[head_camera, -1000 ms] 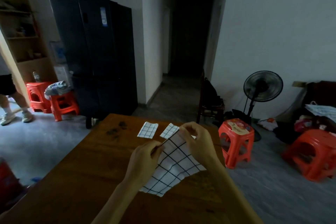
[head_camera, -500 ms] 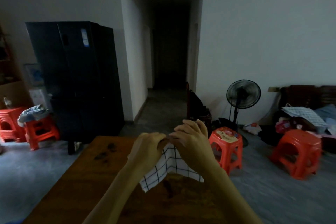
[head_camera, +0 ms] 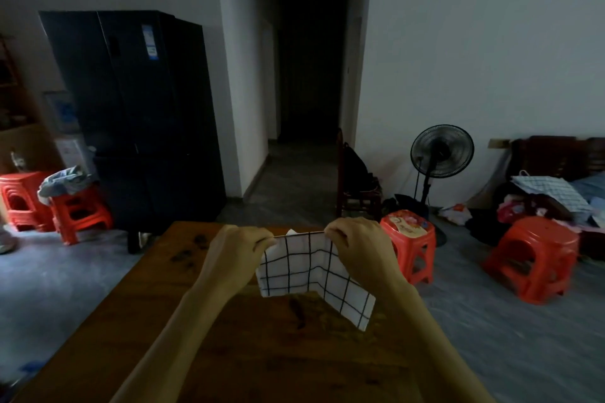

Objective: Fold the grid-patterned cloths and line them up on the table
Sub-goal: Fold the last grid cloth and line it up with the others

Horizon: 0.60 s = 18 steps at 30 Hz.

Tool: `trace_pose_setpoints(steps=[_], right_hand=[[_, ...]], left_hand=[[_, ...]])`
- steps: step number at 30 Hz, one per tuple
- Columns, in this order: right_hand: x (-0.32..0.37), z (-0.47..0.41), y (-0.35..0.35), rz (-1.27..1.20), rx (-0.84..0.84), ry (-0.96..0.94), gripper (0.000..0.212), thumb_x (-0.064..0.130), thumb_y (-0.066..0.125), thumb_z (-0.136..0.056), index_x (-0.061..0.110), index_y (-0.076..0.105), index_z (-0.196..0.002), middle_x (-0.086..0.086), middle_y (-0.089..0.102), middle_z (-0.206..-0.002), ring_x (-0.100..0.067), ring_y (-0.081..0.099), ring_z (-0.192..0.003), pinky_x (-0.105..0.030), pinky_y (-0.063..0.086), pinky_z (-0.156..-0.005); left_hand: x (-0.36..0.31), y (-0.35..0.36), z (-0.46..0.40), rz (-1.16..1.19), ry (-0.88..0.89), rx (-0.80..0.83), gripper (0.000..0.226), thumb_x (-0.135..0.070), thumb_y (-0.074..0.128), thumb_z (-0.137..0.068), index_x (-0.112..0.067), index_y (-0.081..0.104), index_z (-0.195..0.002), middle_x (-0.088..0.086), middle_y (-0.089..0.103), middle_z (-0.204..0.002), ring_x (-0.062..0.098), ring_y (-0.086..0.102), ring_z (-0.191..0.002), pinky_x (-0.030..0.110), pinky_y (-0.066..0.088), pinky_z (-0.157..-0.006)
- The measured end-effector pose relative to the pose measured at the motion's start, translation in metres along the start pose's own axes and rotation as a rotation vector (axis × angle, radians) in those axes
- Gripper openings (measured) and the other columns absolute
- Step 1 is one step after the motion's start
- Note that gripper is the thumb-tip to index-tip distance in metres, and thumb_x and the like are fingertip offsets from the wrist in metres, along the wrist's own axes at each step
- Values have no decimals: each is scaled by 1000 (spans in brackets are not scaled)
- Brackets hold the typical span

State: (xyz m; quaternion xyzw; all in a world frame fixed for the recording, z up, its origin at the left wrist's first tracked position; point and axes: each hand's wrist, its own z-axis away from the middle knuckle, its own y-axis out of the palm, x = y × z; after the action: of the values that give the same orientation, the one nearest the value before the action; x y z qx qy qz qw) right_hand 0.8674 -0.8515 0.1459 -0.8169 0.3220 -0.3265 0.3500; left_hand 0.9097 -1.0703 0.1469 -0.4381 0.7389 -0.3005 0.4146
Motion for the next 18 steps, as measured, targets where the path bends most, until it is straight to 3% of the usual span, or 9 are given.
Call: trace_pose_setpoints(steps=[3, 6, 8, 10, 12, 15, 18], right_hand=[[1, 2, 4, -2, 24, -2, 18, 25, 50, -98, 20, 67, -100, 7, 67, -95, -8, 58, -85, -21, 37, -76], [-8, 4, 5, -4, 47, 21, 18, 22, 51, -97, 18, 68, -96, 4, 67, -94, -10, 58, -84, -18, 40, -70], [-19, 9, 2, -17, 52, 73, 17, 21, 52, -97, 19, 68, -94, 5, 66, -93, -9, 57, -81, -15, 41, -67], [-30, 15, 1, -8, 37, 120, 16, 21, 53, -96, 19, 68, -91, 4, 66, -90, -9, 57, -78, -24, 49, -69], [-33, 18, 0, 8, 45, 137, 18, 22, 52, -96, 19, 69, -89, 3, 67, -88, -9, 59, -76, -29, 52, -70], [-26, 16, 3, 4, 100, 114, 19, 24, 49, -97, 22, 67, -90, 7, 66, -90, -5, 58, -78, -24, 50, -73], [-21, 8, 3, 8, 78, 87, 16, 21, 51, -95, 22, 67, -97, 5, 67, -96, -8, 59, -84, -22, 48, -76]], left_hand=[[-7, 6, -5, -3, 38, -13, 16, -19, 54, -93, -16, 69, -100, 0, 70, -94, 6, 56, -81, 17, 41, -78], [-8, 5, -8, -39, 41, -11, 18, -19, 53, -94, -14, 68, -101, 0, 69, -96, 6, 52, -81, 15, 33, -74], [-1, -1, -5, -57, -7, -18, 17, -18, 54, -93, -12, 68, -99, 2, 69, -94, 9, 55, -80, 22, 40, -80], [9, -3, -1, -79, -66, -46, 15, -13, 56, -92, -9, 68, -99, 8, 69, -92, 16, 59, -82, 33, 46, -85], [5, 4, 2, -85, -98, -99, 15, -11, 58, -90, -8, 67, -102, 11, 67, -94, 20, 59, -85, 35, 45, -83], [-32, 26, 1, -77, 20, -134, 23, -24, 59, -90, -15, 63, -110, 4, 65, -101, 15, 58, -91, 29, 43, -81], [-67, 53, -5, -94, 105, -14, 38, -40, 52, -92, -24, 52, -126, -5, 58, -122, 10, 51, -111, 27, 36, -97]])
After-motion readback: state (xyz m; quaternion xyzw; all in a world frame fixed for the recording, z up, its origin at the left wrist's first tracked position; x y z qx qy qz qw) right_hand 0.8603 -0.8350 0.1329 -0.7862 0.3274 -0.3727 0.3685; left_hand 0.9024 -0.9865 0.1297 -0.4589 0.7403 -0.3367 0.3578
